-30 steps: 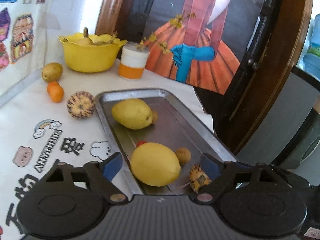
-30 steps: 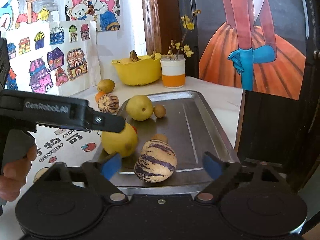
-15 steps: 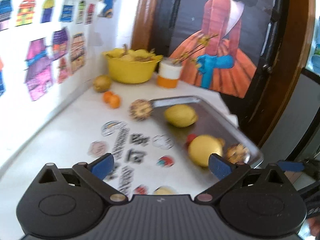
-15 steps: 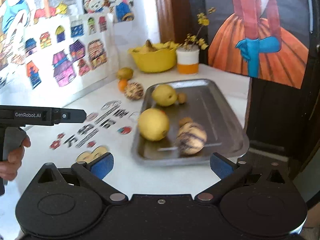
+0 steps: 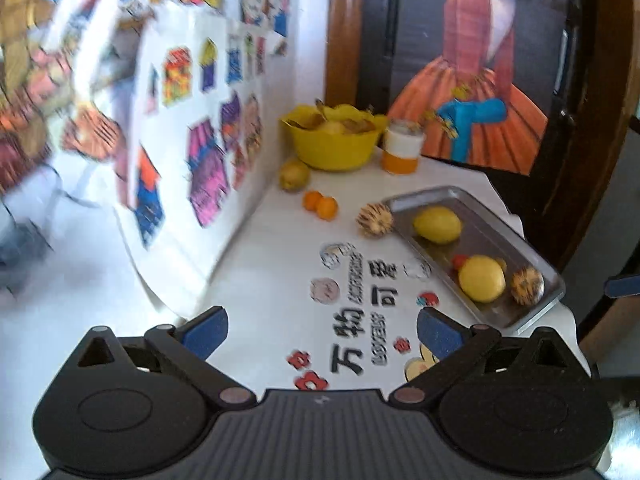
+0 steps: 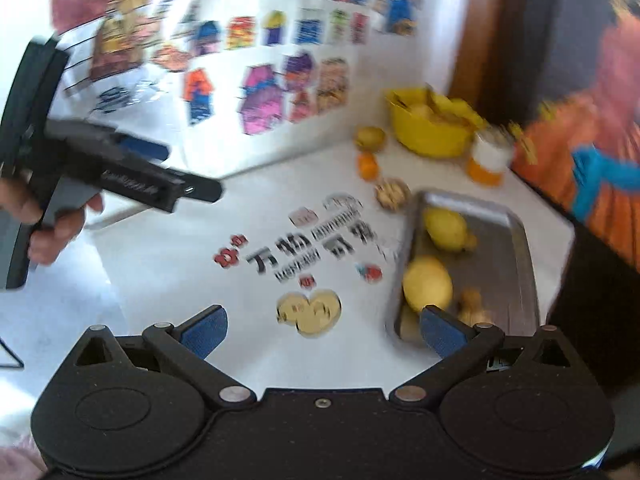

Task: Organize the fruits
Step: 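Move both open tools back toward the oranges and a striped pepino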

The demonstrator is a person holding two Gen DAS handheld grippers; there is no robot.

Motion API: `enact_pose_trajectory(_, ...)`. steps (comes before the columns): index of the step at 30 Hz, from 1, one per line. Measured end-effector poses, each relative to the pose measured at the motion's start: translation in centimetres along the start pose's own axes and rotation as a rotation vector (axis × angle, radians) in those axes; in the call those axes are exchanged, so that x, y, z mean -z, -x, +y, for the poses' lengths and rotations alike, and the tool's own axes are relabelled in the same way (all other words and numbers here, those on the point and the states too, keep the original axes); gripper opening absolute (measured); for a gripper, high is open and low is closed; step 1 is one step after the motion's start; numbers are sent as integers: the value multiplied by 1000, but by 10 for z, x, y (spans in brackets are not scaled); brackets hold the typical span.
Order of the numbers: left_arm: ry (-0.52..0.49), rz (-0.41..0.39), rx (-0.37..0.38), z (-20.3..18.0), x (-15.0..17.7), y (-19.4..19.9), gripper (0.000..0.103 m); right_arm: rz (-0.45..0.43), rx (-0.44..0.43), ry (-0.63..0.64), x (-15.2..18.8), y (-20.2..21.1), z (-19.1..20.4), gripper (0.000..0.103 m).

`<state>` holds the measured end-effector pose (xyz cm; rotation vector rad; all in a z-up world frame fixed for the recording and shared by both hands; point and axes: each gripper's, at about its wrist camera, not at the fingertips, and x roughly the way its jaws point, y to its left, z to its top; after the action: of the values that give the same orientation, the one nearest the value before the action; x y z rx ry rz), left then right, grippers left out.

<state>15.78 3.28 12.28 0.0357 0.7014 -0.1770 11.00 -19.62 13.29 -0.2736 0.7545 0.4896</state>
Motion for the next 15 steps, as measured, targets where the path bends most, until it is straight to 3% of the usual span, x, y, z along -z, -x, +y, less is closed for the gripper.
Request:
enact_pose_trajectory(7, 97, -58, -9, 15, -60, -12, 103, -34, 38, 235, -78, -22, -7, 102)
enact_pose_trajectory(15, 192, -50, 41, 14, -104, -92, 103, -102, 51, 417, -119, -78, -51, 102)
